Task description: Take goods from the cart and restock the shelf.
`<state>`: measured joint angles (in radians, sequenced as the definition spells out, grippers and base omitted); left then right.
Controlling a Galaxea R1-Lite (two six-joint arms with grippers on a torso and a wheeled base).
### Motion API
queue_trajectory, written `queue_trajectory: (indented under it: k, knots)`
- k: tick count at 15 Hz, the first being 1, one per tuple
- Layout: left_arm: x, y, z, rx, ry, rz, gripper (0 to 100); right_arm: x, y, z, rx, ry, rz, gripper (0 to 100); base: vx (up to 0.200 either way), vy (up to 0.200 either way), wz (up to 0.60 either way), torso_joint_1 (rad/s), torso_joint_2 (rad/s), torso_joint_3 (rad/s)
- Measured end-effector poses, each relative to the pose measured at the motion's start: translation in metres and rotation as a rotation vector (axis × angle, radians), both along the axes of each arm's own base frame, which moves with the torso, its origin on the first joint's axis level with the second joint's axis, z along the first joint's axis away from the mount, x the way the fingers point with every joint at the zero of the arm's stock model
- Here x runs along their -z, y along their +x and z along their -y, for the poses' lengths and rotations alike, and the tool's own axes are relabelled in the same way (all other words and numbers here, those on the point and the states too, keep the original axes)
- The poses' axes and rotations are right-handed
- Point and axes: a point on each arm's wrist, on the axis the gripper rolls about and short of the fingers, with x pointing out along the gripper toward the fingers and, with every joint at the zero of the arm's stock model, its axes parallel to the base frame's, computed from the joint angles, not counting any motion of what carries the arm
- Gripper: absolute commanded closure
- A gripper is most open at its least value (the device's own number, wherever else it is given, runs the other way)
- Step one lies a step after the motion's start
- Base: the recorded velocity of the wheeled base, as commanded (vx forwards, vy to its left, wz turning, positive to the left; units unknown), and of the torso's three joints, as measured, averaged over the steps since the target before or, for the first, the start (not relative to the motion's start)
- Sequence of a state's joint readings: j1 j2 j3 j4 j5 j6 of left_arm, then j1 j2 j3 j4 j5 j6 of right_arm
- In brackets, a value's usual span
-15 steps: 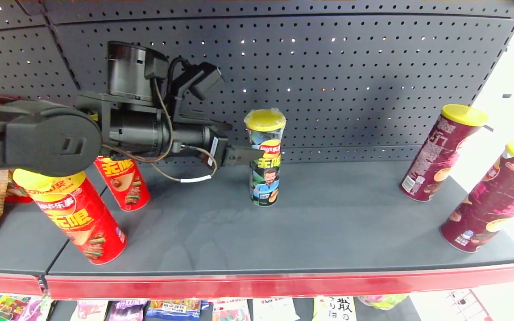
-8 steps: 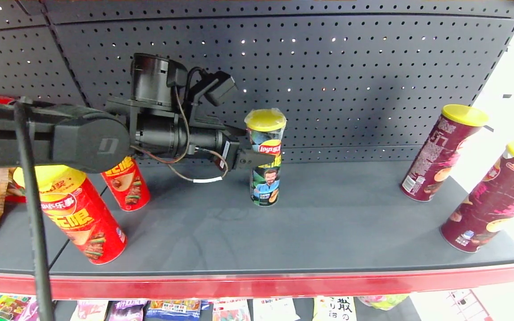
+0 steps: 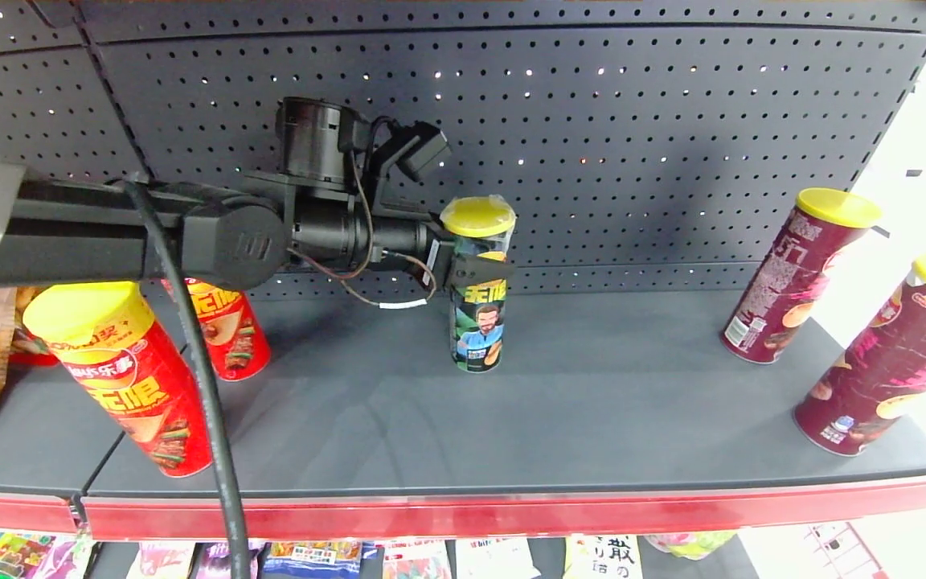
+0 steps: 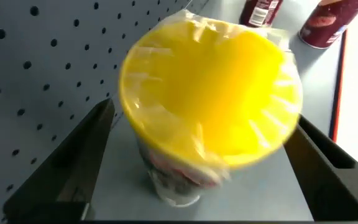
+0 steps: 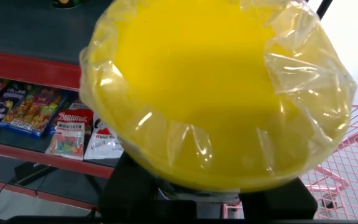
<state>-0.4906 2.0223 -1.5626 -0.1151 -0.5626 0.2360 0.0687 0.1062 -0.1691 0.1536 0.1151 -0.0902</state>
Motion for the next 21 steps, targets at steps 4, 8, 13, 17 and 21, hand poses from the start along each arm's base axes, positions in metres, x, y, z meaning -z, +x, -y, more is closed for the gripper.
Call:
queue_trajectory:
  k: [4, 8, 13, 17, 21]
  knots:
    - [0.008, 0.006, 0.009, 0.021, 0.004, -0.005, 0, 0.0, 0.001, 0.0, 0.001, -0.001, -0.008, 100, 0.0, 0.0, 0.0, 0.0, 0.0, 0.0]
    - [0.014, 0.012, 0.013, 0.026, 0.006, -0.011, 100, 0.0, 0.001, 0.0, 0.001, -0.002, -0.013, 100, 0.0, 0.0, 0.0, 0.0, 0.0, 0.0]
    - [0.017, 0.012, 0.017, 0.034, 0.009, -0.017, 100, 0.0, 0.002, 0.0, 0.001, -0.001, -0.014, 100, 0.0, 0.0, 0.0, 0.0, 0.0, 0.0]
    - [0.015, 0.001, 0.011, 0.034, 0.017, -0.04, 100, -0.001, 0.001, 0.0, 0.001, -0.001, -0.011, 100, 0.0, 0.0, 0.0, 0.0, 0.0, 0.0]
    - [0.0, -0.035, -0.002, 0.082, -0.017, -0.093, 100, -0.003, 0.001, 0.0, 0.014, -0.002, -0.005, 100, 0.0, 0.0, 0.0, 0.0, 0.0, 0.0]
